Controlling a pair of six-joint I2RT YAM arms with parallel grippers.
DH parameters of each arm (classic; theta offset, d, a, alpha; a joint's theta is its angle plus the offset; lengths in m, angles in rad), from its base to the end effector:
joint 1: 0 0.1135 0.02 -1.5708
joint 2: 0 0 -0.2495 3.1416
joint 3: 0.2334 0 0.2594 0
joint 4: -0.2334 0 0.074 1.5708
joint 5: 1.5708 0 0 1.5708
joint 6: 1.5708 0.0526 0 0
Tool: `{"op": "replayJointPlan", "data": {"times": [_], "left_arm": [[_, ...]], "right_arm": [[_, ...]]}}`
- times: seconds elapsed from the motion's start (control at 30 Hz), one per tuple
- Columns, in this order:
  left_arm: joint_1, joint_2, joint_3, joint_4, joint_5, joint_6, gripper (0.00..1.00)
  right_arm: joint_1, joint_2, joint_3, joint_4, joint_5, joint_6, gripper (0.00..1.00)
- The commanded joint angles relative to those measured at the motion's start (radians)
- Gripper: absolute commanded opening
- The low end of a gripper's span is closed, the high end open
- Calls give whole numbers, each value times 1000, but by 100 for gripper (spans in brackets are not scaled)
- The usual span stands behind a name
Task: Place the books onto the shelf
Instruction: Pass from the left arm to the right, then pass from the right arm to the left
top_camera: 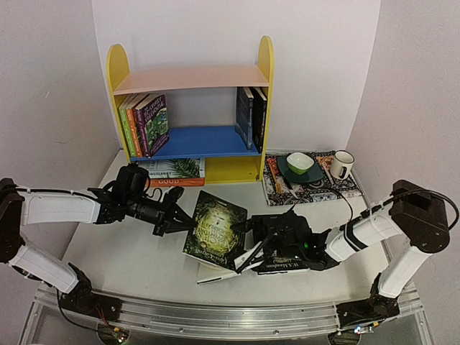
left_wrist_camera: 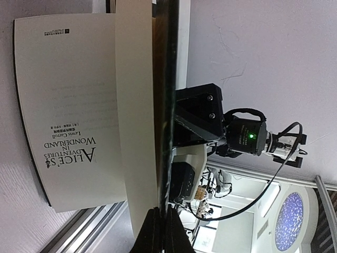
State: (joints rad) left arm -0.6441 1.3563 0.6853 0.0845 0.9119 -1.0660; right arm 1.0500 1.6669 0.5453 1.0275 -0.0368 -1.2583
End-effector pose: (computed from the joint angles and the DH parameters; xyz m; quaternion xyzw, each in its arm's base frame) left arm 0.2072 -0.2076 0.1886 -0.0378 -0.8173 0.5748 0.0144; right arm 0.1643 0.2903 0.1487 -0.6812 0.2879 -0.0564 0.6707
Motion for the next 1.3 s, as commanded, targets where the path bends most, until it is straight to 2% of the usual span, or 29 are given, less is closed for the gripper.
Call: {"op": "replayJointPlan", "data": {"times": [0.0,0.2,0.33,0.47,0.53,0.67,0.73,0.8,0.93,1.03,1.1,1.27], "left_arm": [[-1,-21,36,66,74,9,0],[0,-6,27,66,73,22,0],[0,18,25,66,67,30,1],[0,33,24,66,63,33,4],[0,30,23,66,63,36,9],[8,5,25,66,59,45,32],[20,-19,20,66,45,52,48],[37,-52,10,64,33,58,58],[83,-131,-18,55,11,75,75],[118,-191,-30,22,-1,107,86],[133,-229,-24,-32,-21,147,88],[144,-302,22,-201,-117,273,88]], "right_arm": [[10,21,26,225,-16,-47,93],[16,-11,21,244,-31,-8,67],[19,-58,4,243,-51,14,38],[19,-98,-10,239,-48,36,21],[20,-115,-16,234,-45,45,16],[19,-142,-18,213,-24,78,1],[19,-157,-11,184,-7,101,0],[20,-177,-2,152,7,131,0],[19,-222,23,62,32,182,0],[19,-275,61,-87,48,237,0],[19,-309,109,-226,73,295,0],[19,-335,278,-470,161,611,0]]}}
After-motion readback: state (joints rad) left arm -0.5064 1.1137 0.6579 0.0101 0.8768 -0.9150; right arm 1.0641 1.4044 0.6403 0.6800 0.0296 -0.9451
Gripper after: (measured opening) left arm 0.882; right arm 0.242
